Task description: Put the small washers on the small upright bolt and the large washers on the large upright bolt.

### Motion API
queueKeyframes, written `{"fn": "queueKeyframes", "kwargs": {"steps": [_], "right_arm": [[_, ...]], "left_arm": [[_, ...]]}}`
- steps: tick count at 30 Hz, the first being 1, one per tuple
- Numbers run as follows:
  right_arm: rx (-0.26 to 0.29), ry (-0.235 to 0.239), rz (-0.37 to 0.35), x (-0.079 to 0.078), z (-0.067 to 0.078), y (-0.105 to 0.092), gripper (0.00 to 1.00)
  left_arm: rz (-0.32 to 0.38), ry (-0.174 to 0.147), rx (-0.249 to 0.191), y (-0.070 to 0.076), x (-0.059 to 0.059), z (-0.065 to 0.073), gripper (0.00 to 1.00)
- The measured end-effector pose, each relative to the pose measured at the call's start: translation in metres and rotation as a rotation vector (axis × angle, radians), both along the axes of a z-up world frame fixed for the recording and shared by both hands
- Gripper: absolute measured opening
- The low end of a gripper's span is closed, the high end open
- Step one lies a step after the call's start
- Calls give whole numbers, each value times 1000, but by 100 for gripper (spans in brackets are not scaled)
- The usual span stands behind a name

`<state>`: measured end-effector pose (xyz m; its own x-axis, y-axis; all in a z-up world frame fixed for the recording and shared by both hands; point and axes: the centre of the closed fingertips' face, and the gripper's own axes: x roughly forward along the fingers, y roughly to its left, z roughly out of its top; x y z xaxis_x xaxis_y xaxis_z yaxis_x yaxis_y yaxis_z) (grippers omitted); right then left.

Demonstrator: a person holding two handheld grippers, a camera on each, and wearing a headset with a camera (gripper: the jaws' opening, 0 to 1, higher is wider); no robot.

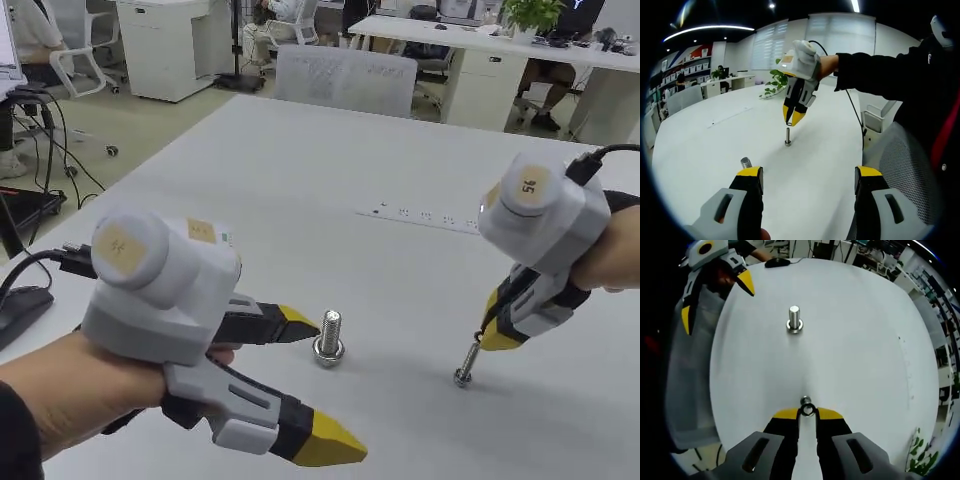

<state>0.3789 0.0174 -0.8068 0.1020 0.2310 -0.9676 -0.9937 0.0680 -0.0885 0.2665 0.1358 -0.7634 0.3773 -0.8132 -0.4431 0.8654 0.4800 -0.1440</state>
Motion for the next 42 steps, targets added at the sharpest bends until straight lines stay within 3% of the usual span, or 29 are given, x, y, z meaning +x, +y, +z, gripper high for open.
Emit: {"fn": "queueKeyframes", "kwargs": {"steps": [42], "right_arm": [[-4,26,-10,3,-18,1,13]], "left_arm": [[0,11,0,1,-2,-2,74]]}}
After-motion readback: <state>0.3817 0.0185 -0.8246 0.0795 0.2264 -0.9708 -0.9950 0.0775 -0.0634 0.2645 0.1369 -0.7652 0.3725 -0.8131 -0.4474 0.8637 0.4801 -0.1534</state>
